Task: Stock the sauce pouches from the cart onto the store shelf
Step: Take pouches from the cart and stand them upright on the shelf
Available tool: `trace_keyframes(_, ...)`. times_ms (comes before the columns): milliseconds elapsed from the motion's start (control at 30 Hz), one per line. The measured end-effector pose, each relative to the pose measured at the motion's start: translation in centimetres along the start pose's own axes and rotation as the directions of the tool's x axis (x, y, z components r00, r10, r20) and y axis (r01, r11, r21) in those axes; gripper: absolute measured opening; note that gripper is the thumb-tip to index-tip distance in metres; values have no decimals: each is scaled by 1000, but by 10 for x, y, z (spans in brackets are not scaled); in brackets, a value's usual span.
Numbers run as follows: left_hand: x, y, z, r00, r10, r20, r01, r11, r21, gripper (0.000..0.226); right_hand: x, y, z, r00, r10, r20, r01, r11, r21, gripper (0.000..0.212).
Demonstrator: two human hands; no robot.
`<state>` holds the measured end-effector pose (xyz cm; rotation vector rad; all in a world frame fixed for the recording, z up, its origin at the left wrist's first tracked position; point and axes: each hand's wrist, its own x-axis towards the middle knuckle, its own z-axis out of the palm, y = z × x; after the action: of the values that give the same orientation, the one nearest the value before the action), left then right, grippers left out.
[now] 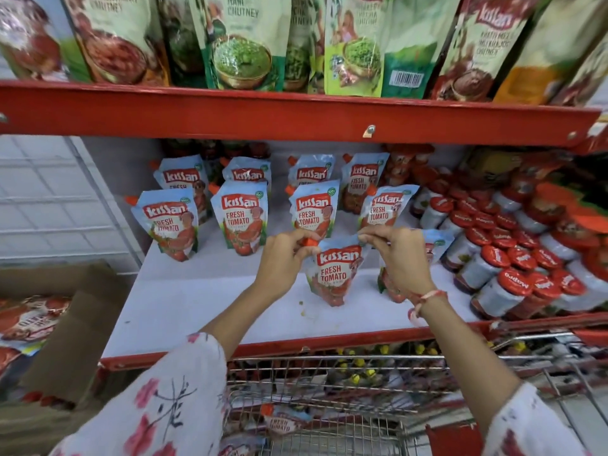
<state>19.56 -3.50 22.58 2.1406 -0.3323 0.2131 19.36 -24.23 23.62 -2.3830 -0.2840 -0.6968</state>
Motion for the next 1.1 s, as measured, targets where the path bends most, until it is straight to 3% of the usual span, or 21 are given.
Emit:
trace_keyframes(667, -11, -2, 4, 1000, 0, 25, 0, 1000, -10, 30, -18, 3, -3, 999, 33, 43, -31, 998, -60, 17)
trace_keyframes(800, -43, -9, 1, 991, 29, -128, -41, 995, -90, 35, -44, -17, -1, 996, -55, -70, 48, 994, -94, 26)
trace_keyframes(900, -75, -26, 2, 973, 76, -218, -86, 996, -35, 21, -73, -30, 10, 972, -162, -170, 144, 983, -113, 20)
trace_keyframes(1000, -104, -48, 8, 989, 94, -117, -94, 996, 3, 12, -107, -34, 32, 972, -206, -117, 202, 978, -43, 15)
trace_keyframes(1100, -127, -76, 19, 993, 84, 86, -92, 992, 86, 14, -143, -22, 63, 981, -171, 95, 169, 985, 26, 12)
